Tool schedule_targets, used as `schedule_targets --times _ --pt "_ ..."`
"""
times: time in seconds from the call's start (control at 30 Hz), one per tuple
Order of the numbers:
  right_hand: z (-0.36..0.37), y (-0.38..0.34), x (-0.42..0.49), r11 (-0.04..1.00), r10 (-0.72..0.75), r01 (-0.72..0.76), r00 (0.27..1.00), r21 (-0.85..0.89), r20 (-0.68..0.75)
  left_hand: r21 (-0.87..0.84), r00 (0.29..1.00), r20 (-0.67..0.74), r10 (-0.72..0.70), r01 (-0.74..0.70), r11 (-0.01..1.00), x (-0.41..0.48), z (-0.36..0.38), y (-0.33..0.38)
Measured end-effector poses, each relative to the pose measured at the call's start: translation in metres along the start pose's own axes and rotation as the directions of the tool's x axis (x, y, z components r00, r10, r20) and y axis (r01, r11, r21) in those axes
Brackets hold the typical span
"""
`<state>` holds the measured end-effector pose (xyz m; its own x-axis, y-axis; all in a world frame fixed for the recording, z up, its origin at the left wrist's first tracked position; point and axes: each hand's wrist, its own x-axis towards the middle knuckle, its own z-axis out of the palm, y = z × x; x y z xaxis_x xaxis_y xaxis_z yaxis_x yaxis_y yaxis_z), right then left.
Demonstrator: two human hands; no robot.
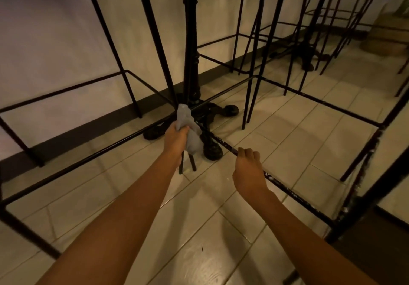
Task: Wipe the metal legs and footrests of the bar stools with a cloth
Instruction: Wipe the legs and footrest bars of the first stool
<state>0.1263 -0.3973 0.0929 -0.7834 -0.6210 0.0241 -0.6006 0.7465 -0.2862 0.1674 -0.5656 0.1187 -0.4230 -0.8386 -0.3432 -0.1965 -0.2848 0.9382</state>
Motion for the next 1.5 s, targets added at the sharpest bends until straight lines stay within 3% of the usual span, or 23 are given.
schedule_targets --times 0.1,0.27,0.4,0.5,0.6,0.83,1.17,1.5 --pt "0.004 0.001 0.002 1.0 -0.008 0.008 1.0 -0.021 -0.021 0.205 0.997 -0.073 0.022 -0.007 0.979 0.014 0.012 0.008" --pt "0.005 0.002 0.002 0.999 0.005 -0.002 0.998 0.036 -0.057 0.065 0.983 -0.11 0.144 -0.137 0.988 0.019 0.016 0.002" --pt "0.006 0.002 0.003 0.996 0.025 -0.017 0.996 0.091 -0.087 0.168 0.937 -0.015 0.349 -0.341 0.925 0.022 0.019 -0.012" --pt "0.01 0.004 0.004 0.994 0.031 -0.017 0.993 0.112 -0.118 0.341 0.888 0.097 0.449 -0.454 0.823 0.029 0.027 -0.024" --pt "0.012 0.005 0.004 0.993 0.025 -0.01 0.991 0.115 -0.131 0.443 0.896 0.108 0.43 -0.431 0.786 0.033 0.033 -0.029" --pt "0.014 0.007 0.003 0.99 -0.008 0.03 0.988 0.137 -0.157 0.439 0.929 0.053 0.365 -0.35 0.828 0.05 0.033 -0.021" --pt "0.016 0.005 0.003 0.989 0.012 0.012 0.986 0.149 -0.164 0.437 0.888 0.153 0.433 -0.454 0.776 0.038 0.031 -0.025" --pt "0.013 0.006 0.002 0.985 0.011 0.016 0.987 0.172 -0.16 0.429 0.894 0.161 0.418 -0.445 0.786 0.026 0.034 -0.023"
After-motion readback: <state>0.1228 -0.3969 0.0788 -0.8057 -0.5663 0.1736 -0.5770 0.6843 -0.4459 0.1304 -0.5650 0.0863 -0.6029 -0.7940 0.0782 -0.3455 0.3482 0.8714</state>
